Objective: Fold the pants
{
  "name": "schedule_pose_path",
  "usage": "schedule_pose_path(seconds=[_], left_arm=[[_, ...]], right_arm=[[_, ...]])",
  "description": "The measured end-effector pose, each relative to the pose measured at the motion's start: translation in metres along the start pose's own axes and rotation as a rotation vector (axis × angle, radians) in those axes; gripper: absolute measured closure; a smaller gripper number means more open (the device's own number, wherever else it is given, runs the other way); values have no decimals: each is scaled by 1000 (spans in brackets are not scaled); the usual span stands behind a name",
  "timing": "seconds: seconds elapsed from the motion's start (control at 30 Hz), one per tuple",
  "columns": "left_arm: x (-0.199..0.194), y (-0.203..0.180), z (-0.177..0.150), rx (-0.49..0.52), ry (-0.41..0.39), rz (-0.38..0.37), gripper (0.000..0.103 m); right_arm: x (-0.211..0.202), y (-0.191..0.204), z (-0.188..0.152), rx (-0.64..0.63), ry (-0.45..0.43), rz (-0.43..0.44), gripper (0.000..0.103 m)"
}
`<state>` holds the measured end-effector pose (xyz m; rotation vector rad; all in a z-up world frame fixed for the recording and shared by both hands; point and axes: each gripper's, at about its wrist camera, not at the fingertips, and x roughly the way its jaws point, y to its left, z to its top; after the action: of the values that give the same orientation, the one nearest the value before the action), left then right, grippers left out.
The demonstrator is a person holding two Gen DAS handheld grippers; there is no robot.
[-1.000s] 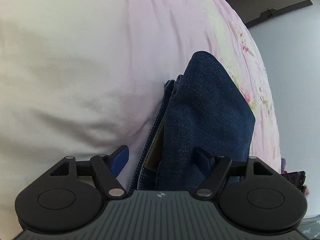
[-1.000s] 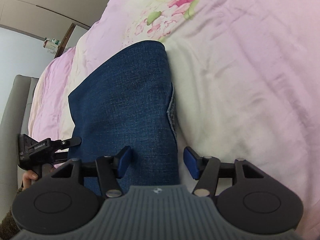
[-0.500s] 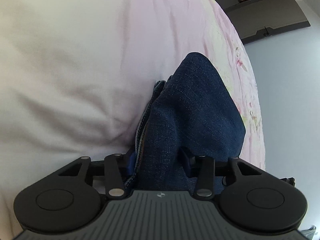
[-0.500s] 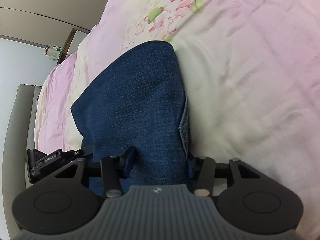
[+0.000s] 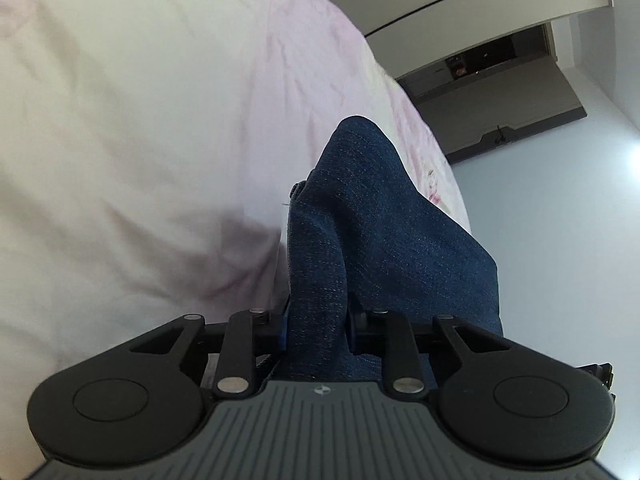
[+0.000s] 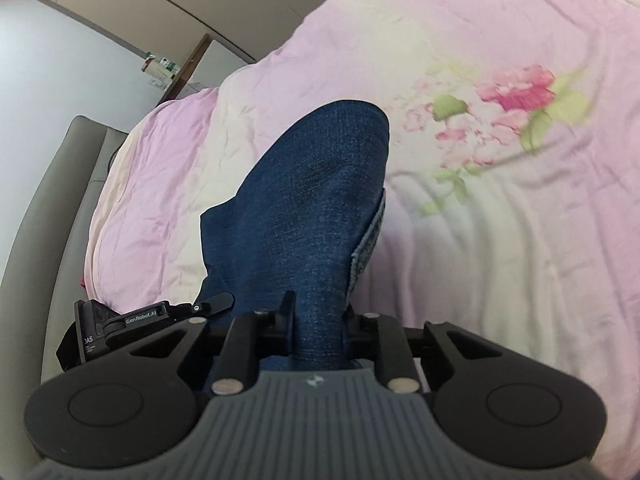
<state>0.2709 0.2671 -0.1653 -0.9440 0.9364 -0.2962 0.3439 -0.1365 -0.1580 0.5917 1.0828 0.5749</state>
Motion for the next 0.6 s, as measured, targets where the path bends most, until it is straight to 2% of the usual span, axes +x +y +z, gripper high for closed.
schedule_pose_path(seconds=[0.13,0.3,0.43,0.6], left_arm=[[-38,-5,19,23,-69,27,76],[-63,-3,53,56,-114,101,76],[-63,13,81,43,-119,170,76],[-51,34,103,28,-126,215,76]], right_arm=[[7,28,15,-51,11,55,87],[42,61,37,-91,47,131,87],[87,76,53,-94,75,164,87],[142,72,71,-79,119,193,87]])
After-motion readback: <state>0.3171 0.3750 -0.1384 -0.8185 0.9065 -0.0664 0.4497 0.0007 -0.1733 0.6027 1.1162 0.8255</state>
